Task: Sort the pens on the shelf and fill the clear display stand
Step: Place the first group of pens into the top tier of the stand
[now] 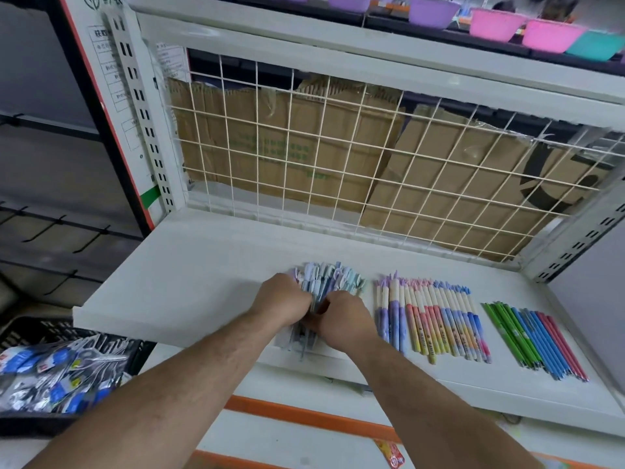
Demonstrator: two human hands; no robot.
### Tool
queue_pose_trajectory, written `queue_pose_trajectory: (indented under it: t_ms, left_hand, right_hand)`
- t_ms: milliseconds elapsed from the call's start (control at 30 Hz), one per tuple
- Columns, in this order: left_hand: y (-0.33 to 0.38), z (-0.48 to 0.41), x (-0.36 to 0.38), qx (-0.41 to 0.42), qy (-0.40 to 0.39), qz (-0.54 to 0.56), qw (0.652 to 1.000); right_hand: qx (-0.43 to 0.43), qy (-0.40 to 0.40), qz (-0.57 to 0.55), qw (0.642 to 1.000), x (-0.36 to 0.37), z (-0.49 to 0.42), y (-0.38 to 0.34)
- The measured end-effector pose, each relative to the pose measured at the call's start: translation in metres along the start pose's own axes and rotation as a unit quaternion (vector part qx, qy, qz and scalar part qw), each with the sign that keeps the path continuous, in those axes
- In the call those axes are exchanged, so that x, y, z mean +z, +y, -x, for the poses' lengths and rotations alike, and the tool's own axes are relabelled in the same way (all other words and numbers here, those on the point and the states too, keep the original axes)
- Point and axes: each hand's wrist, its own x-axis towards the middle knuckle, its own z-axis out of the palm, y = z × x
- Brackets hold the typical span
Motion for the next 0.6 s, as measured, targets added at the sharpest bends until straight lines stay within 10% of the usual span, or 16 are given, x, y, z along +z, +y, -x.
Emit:
queue_pose_trajectory:
  t_ms: [200, 600]
  left_hand:
    - [-0.018, -0.005, -0.008, -0.006, -0.017, 0.033, 0.999]
    - [-0.002, -0.005, -0.002, 0.070, -0.061, 0.199, 0.976]
  right_hand:
    - [0.039, 0.001, 0.091, 0.995, 0.013, -0.003, -0.016]
    - [0.109, 0.090, -0.283, 0.949, -0.034, 0.039, -0.007]
